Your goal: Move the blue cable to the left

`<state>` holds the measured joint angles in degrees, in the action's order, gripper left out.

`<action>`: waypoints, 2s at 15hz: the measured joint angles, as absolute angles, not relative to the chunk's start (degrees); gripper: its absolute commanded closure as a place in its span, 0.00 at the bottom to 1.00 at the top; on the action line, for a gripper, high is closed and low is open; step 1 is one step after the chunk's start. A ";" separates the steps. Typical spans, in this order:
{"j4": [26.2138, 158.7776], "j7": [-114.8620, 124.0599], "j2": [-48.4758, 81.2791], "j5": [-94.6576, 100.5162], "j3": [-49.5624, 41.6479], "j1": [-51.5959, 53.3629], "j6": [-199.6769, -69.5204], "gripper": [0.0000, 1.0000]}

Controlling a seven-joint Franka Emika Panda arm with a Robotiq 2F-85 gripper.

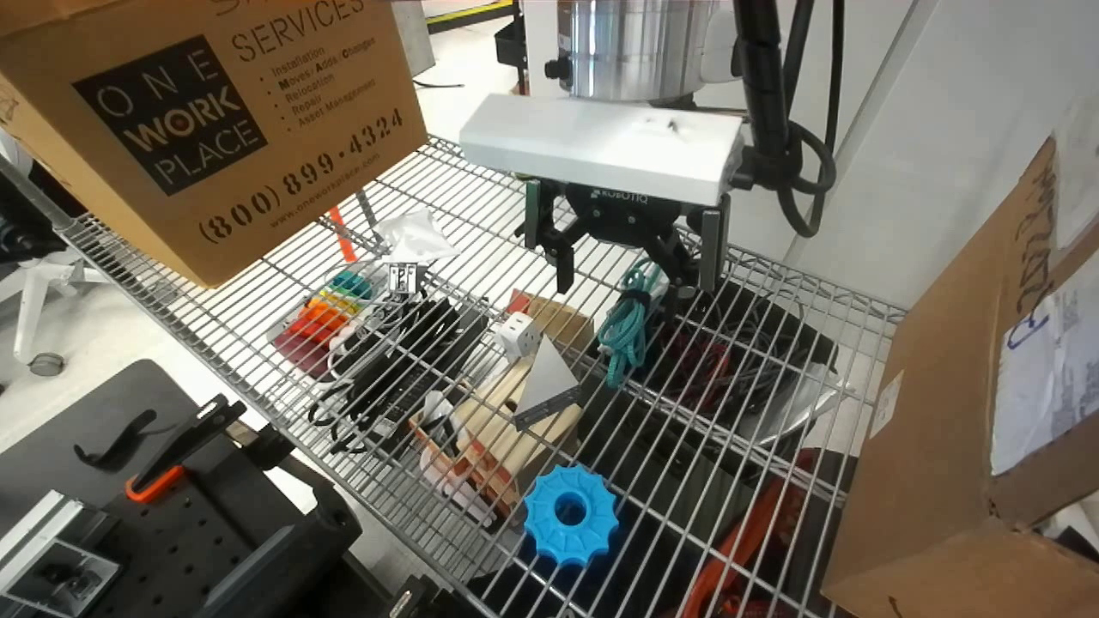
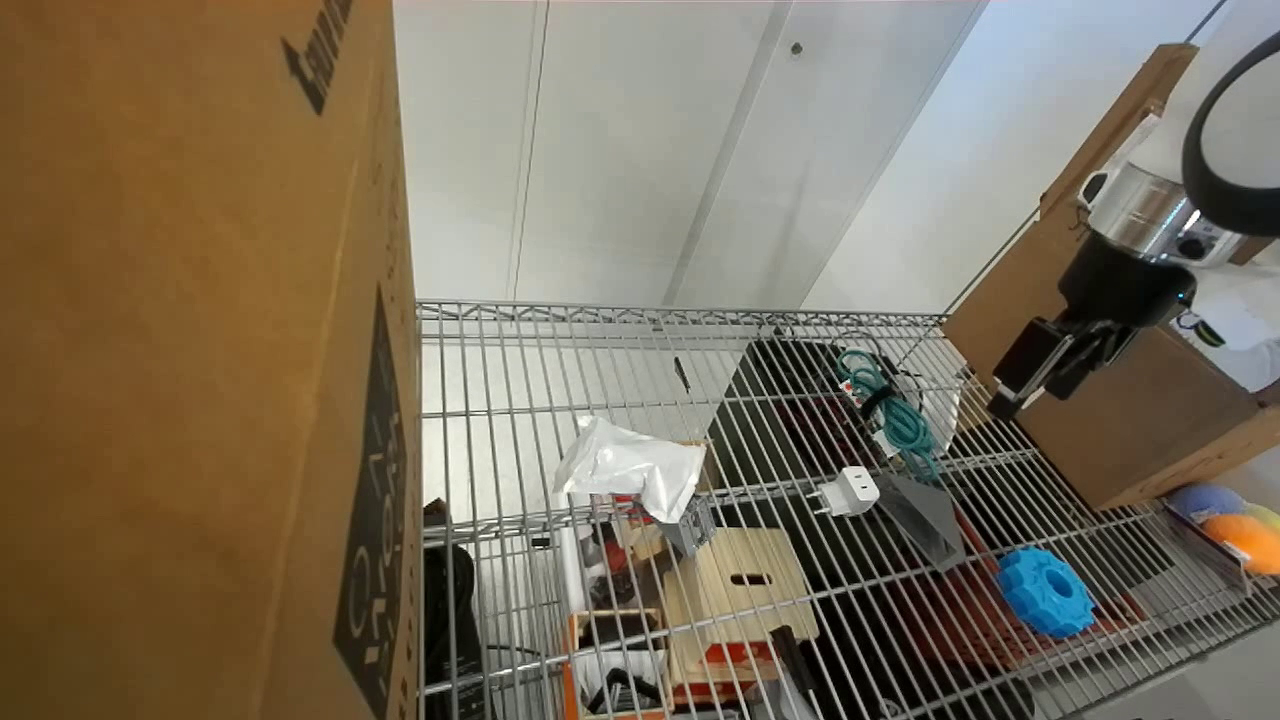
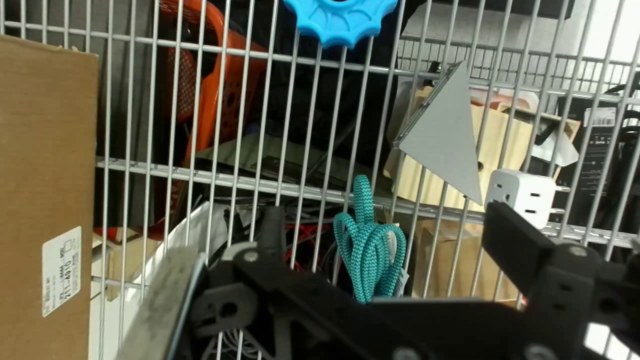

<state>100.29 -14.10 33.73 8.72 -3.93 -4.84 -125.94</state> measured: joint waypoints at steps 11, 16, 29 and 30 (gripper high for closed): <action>91.93 -14.87 43.22 9.96 -4.42 -5.49 -125.89 0.00; 82.39 -16.90 50.07 9.84 -3.14 -5.48 -125.84 0.00; 62.94 -20.53 65.77 7.58 -0.14 -6.77 -118.14 0.63; 61.98 -20.66 66.09 7.49 0.15 -6.76 -117.32 0.71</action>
<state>61.98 -20.66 66.09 7.49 0.15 -6.76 -117.32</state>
